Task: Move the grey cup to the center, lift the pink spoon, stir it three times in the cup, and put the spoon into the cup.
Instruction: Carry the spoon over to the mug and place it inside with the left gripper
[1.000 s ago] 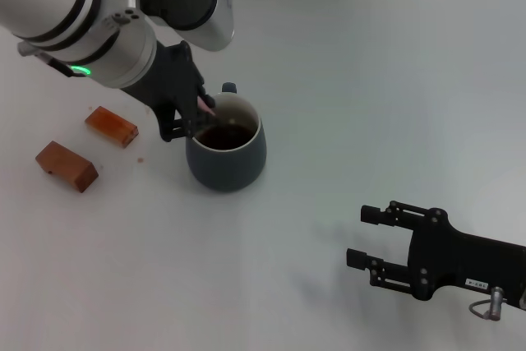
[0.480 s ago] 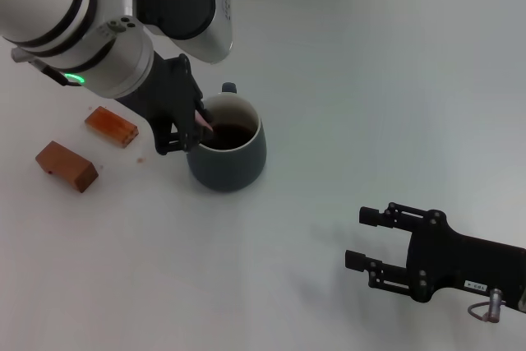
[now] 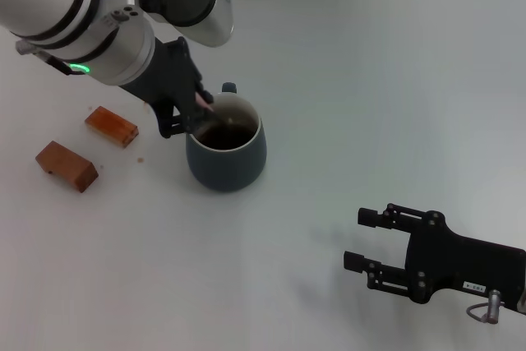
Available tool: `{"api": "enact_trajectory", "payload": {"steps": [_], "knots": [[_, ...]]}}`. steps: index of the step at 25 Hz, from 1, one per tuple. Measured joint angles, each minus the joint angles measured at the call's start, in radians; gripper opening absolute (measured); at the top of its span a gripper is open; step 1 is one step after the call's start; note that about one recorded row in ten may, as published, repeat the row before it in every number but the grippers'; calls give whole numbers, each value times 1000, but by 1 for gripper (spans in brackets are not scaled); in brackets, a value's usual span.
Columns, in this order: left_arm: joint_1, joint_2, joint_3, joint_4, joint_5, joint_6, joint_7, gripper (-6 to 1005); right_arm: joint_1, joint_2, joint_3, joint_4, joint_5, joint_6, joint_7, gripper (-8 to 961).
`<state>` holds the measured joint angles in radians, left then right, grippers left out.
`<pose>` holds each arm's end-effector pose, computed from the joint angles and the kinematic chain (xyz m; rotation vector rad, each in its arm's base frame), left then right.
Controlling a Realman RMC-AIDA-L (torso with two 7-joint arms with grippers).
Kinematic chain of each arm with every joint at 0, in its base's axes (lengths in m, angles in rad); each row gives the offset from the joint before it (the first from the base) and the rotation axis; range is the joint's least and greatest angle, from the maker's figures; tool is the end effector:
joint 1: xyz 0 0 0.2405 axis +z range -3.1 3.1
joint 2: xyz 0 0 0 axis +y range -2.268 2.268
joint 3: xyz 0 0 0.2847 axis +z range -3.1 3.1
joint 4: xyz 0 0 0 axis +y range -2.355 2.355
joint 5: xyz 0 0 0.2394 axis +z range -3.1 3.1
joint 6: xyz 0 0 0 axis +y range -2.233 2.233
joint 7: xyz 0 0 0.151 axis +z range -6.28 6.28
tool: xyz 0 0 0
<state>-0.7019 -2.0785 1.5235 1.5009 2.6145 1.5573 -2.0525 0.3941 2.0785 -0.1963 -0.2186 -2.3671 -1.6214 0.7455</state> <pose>-0.1122 0.4027 -0.0261 -2.7700 0.1912 0.6326 0.3621 0.2510 -0.0844 -2.6579 0.5146 0.8561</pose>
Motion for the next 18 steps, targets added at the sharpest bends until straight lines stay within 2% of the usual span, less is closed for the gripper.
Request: {"api": "enact_trajectory", "payload": {"steps": [7,11,18], "knots": [[-1,0,-1,2,20,55,-2,173,0,2,0,1,0,0,0,703],[1,0,-3,10,-28,72,10,175,0,2,0,1,0,0,0,703],[1,0,-1,0,-47,32,5,178,1,2,0,1,-6,0,0,703]]}}
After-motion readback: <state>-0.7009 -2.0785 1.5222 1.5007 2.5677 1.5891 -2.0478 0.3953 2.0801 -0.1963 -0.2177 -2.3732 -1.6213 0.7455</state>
